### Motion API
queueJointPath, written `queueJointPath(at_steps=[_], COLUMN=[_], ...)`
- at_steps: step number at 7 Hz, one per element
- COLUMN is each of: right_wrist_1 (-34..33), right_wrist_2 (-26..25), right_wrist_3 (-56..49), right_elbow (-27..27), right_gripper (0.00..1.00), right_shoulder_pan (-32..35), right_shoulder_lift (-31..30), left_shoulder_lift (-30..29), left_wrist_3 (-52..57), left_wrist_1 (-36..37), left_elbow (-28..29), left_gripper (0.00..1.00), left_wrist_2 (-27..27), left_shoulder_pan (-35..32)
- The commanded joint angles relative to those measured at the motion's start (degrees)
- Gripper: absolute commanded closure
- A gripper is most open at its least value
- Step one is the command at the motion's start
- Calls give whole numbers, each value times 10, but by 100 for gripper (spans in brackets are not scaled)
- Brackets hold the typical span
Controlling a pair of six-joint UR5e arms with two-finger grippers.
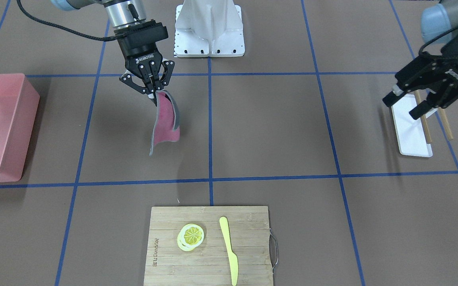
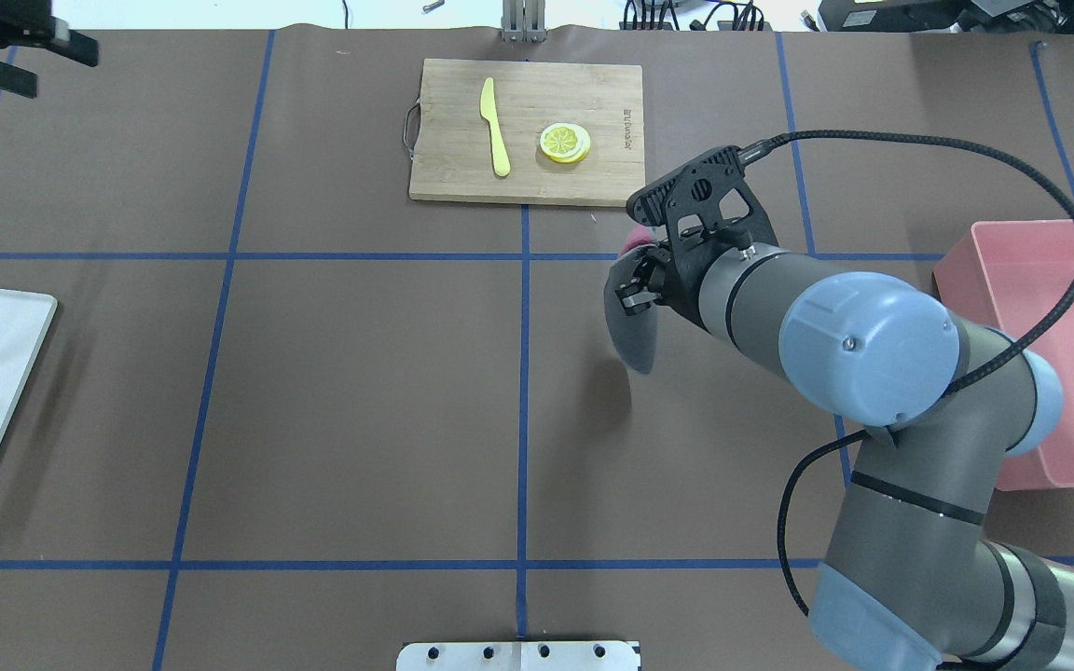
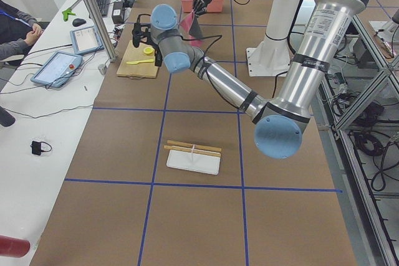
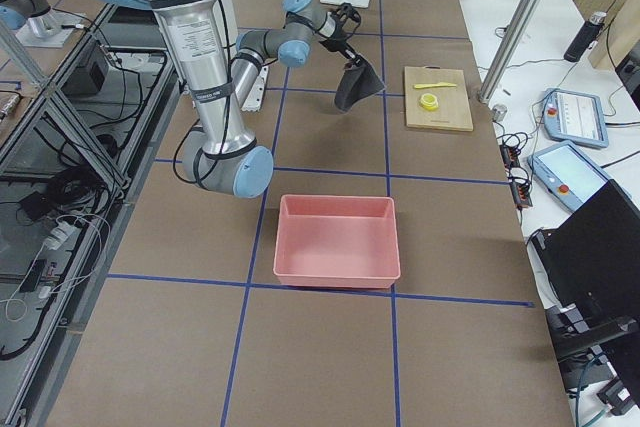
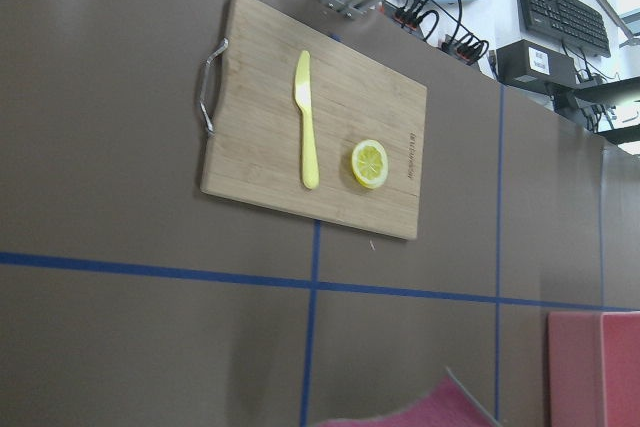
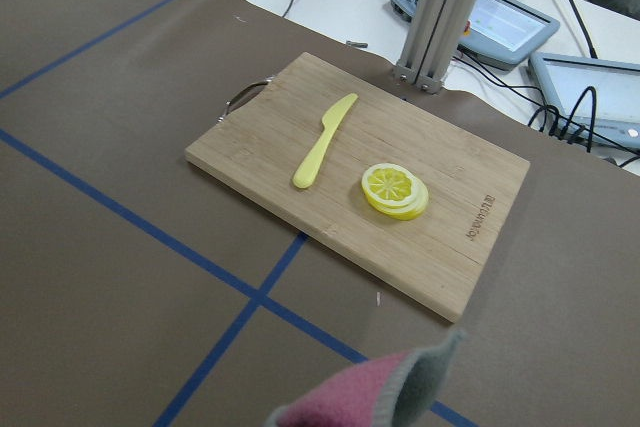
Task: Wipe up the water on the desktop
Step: 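Open the left gripper and withdraw it while the right gripper holds the towel, then lower the towel onto the table surface with the right gripper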
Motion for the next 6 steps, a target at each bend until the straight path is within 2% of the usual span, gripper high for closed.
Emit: queueJointPath(at_steps=[1, 2, 3, 4, 5, 6], right_wrist_1=[-28, -34, -73, -97, -116, -153], right_wrist_2=[35, 36, 47, 67, 92, 123], right_wrist_3=[5, 5, 6, 16, 65, 104], right_elbow=[-1, -3, -3, -3, -3, -2], right_gripper=[100, 100, 100, 100, 100, 100], right_shoulder_pan=[35, 35, 39, 53, 60, 66], right_shoulder_lift=[0, 0, 3, 5, 4, 4], left_shoulder_lift=[56, 61, 80, 88, 88, 89], left_wrist_3=[246, 333, 487, 614, 691, 755], left_wrist_1=[2, 20, 83, 180, 244, 288], left_elbow=[18, 31, 33, 33, 37, 74], left_gripper=[2, 2, 2, 2, 2, 2], left_wrist_2=[22, 54, 84, 99, 122, 129], left_shoulder_pan=[-62, -76, -109, -162, -207, -242])
